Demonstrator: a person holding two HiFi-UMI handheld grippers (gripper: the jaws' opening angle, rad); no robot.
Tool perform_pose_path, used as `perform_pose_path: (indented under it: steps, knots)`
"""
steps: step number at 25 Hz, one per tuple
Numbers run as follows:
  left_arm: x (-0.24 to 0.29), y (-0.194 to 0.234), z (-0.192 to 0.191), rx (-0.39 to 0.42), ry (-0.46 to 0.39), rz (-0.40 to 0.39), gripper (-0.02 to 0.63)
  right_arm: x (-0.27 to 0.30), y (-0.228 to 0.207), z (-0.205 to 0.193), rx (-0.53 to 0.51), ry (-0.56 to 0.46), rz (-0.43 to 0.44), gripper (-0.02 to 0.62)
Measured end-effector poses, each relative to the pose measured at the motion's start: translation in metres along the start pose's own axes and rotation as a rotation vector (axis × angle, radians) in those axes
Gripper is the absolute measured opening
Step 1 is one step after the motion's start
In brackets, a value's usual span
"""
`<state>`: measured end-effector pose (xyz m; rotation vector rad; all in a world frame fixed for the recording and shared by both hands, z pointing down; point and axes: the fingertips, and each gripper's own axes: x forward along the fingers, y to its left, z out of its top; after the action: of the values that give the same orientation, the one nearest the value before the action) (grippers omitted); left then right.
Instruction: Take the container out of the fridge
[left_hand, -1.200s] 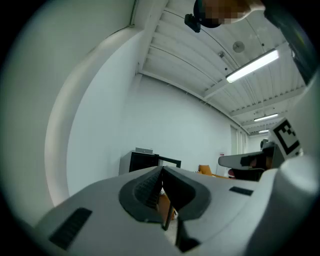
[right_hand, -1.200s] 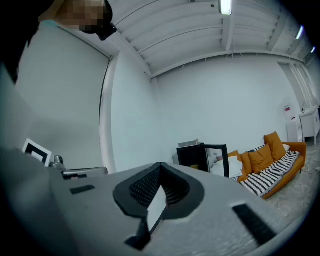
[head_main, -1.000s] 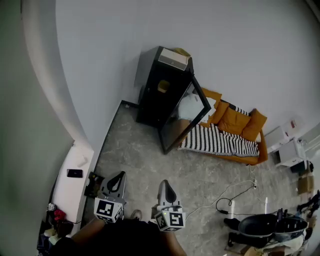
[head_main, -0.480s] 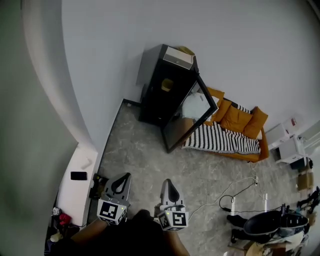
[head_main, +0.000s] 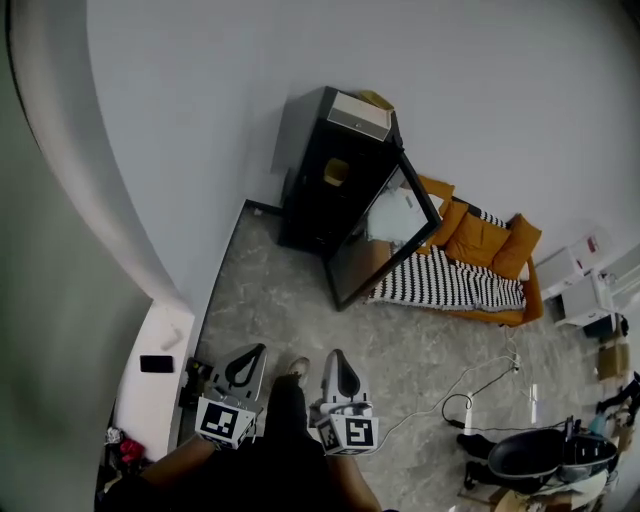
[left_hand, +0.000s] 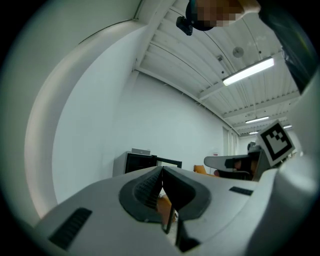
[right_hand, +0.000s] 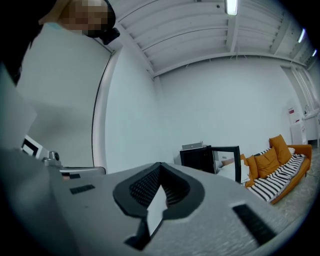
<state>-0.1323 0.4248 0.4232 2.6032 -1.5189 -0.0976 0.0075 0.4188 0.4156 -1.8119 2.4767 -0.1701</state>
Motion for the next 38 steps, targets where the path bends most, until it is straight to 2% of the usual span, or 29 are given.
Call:
perform_pose_path:
  steps: [8,18,23,31,38]
  knots:
    - [0.109,0.032,-0.004,0.031,0.001,0.041,0.005,0.108,-0.065,0.002,0.002,0.012,0.032,-0.008]
    - [0.281,0.058,0.0,-0.03,0.064,0.087,0.005,0.25,-0.17,0.01,-0.003,0.031,0.083,-0.008]
    - [0.354,0.071,0.001,-0.009,0.063,0.114,0.005,0.303,-0.219,0.009,-0.006,0.066,0.075,-0.008]
    - [0.425,0.095,0.015,0.01,0.049,0.119,0.005,0.372,-0.248,0.01,0.038,0.083,0.079,-0.008]
    - [0.482,0.135,0.023,0.017,0.018,0.068,0.005,0.441,-0.261,0.005,0.085,0.059,0.047,-0.008]
